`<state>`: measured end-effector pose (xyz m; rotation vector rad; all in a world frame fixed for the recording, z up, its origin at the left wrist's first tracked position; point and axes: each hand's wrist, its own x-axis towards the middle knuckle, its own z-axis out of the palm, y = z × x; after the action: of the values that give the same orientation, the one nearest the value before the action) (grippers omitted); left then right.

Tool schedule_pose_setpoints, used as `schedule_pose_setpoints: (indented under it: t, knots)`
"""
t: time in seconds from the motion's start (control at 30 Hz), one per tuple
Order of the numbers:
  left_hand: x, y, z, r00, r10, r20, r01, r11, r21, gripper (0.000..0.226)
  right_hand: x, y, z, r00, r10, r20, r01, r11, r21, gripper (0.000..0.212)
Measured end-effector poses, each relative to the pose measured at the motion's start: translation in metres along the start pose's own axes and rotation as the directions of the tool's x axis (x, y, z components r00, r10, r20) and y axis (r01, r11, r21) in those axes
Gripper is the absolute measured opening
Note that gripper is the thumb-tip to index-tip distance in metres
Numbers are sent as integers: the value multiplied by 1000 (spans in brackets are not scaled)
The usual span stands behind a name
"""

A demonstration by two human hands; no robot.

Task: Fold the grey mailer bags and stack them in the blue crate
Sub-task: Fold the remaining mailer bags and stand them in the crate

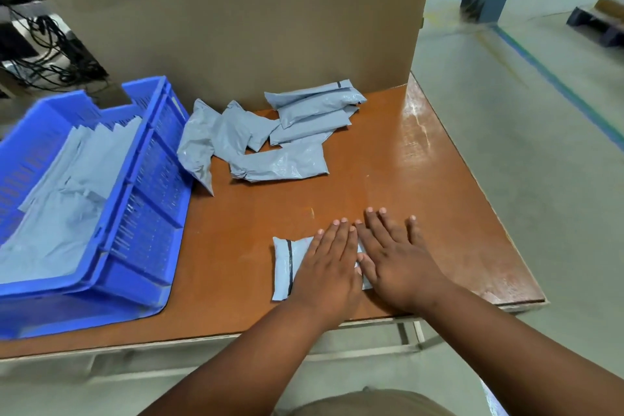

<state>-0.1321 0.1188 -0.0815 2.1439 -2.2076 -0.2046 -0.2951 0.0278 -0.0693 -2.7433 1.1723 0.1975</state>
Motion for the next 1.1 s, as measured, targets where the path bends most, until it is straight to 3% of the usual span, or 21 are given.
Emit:
schedule_pose_setpoints:
  t: [0.1, 0.17, 0.3, 0.37, 0.6, 0.97, 1.1]
  knots:
    - [-5, -7, -12, 999, -36, 9, 36, 999, -4, 69, 1, -3, -13, 1000, 17, 10, -17, 1000, -18, 73]
    - [-10, -14, -22, 996, -85, -23, 85, 996, 15, 69, 4, -12, -22, 998, -14, -57, 14, 1000, -14, 71]
    - [-21, -24, -22, 992, -119, -34, 120, 992, 25, 72, 22, -38, -14, 964, -233, -131, 238, 971, 25, 66]
    - [-24, -27, -16, 988, -149, -31, 150, 989, 13, 71, 28, -42, -2, 955, -269, -126, 276, 960, 42, 65]
    - [-35, -52, -9, 991, -134, -25, 135, 990, 31, 69, 29, -37, 5, 964, -251, -84, 252, 968, 0, 71]
    - [-60, -77, -17, 965, -252, 75, 246, 966, 79, 81, 2, -4, -4, 993, -84, -79, 88, 995, 47, 78]
    - [-48, -34, -19, 997, -65, -35, 66, 997, 49, 72, -19, 0, 1, 969, -184, -167, 190, 981, 23, 73]
